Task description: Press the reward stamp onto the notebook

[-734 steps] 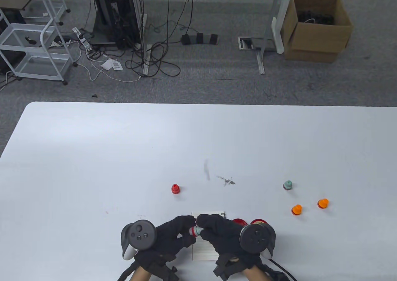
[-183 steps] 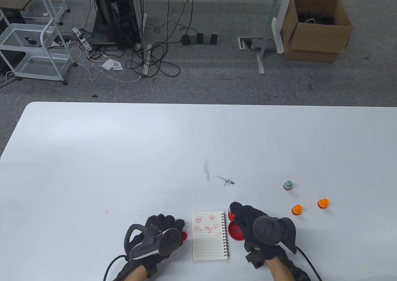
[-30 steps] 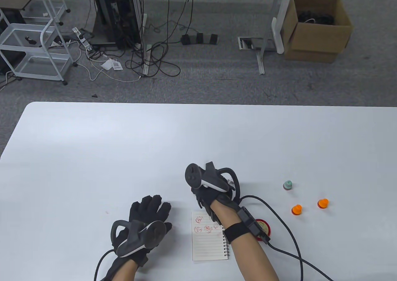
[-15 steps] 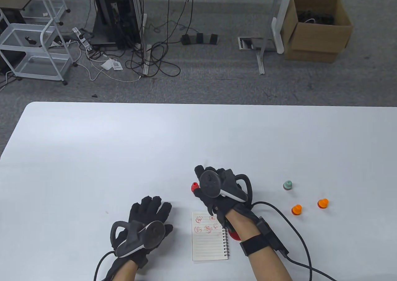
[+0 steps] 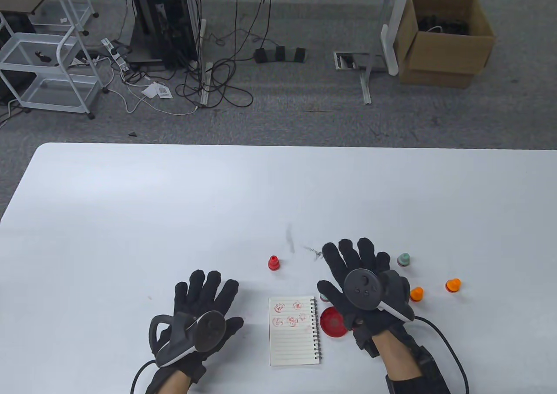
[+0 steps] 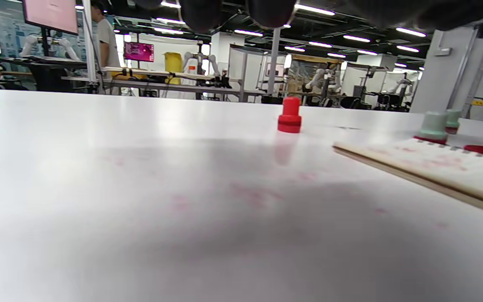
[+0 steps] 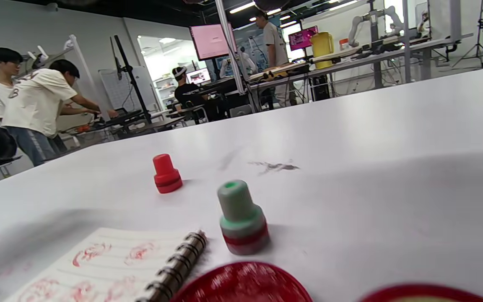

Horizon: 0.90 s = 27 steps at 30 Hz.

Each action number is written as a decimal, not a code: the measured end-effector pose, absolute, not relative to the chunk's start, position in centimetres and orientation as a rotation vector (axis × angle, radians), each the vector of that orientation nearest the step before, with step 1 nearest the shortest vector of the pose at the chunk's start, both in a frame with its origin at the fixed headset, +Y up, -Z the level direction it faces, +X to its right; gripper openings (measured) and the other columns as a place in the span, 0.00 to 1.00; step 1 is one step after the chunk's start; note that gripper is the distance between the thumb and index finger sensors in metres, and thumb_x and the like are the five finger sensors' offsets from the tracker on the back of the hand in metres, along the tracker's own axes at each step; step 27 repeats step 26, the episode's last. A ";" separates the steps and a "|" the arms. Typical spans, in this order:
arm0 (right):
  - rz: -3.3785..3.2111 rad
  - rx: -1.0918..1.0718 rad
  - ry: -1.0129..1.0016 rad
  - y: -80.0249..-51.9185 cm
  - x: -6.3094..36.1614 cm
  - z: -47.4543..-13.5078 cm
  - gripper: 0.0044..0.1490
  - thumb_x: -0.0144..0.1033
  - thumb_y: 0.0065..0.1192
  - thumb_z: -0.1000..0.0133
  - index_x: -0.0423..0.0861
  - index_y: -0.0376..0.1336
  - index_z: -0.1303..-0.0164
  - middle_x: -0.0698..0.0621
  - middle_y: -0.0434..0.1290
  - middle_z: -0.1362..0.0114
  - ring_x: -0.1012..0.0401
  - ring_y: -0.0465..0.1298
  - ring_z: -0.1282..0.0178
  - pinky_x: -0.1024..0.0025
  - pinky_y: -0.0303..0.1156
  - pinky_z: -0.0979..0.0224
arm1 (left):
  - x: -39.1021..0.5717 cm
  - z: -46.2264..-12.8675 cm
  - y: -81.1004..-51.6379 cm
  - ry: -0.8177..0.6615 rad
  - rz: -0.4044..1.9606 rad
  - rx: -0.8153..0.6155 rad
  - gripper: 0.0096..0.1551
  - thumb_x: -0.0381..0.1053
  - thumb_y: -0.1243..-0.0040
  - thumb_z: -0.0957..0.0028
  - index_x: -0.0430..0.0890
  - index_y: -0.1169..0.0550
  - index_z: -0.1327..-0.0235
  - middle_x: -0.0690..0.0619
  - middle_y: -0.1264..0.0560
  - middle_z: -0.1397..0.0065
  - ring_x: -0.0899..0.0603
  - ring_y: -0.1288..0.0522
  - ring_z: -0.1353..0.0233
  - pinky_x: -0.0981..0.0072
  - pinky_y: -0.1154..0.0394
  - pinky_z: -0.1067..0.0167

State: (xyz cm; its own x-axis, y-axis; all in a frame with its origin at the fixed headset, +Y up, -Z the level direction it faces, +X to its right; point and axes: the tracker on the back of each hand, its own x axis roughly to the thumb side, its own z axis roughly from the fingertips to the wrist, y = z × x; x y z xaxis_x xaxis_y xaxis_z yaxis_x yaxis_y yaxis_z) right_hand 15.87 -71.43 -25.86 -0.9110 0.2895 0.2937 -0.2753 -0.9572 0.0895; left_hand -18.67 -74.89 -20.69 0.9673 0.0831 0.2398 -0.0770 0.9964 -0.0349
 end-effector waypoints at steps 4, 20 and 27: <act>2.861 0.406 0.103 -72.8 17.1 -24.2 0.52 0.63 0.44 0.47 0.55 0.38 0.14 0.40 0.36 0.10 0.32 0.27 0.17 0.19 0.27 0.29 | -19.7 -21.0 -75.1 -0.217 0.080 -0.011 0.49 0.74 0.53 0.49 0.61 0.45 0.13 0.45 0.51 0.07 0.29 0.56 0.11 0.26 0.55 0.19; 2.955 0.406 0.148 -75.4 18.1 -23.6 0.52 0.63 0.45 0.47 0.56 0.35 0.15 0.42 0.33 0.10 0.34 0.23 0.18 0.20 0.24 0.29 | -20.0 -20.9 -75.5 -0.201 0.082 -0.006 0.48 0.73 0.53 0.49 0.62 0.45 0.14 0.48 0.53 0.07 0.30 0.59 0.11 0.25 0.56 0.19; 2.941 0.388 0.170 -75.8 18.5 -23.0 0.52 0.62 0.45 0.46 0.56 0.36 0.15 0.42 0.33 0.10 0.33 0.24 0.18 0.20 0.24 0.29 | -19.9 -20.8 -75.6 -0.204 0.081 0.004 0.48 0.73 0.53 0.49 0.62 0.44 0.14 0.48 0.52 0.07 0.30 0.58 0.11 0.24 0.55 0.20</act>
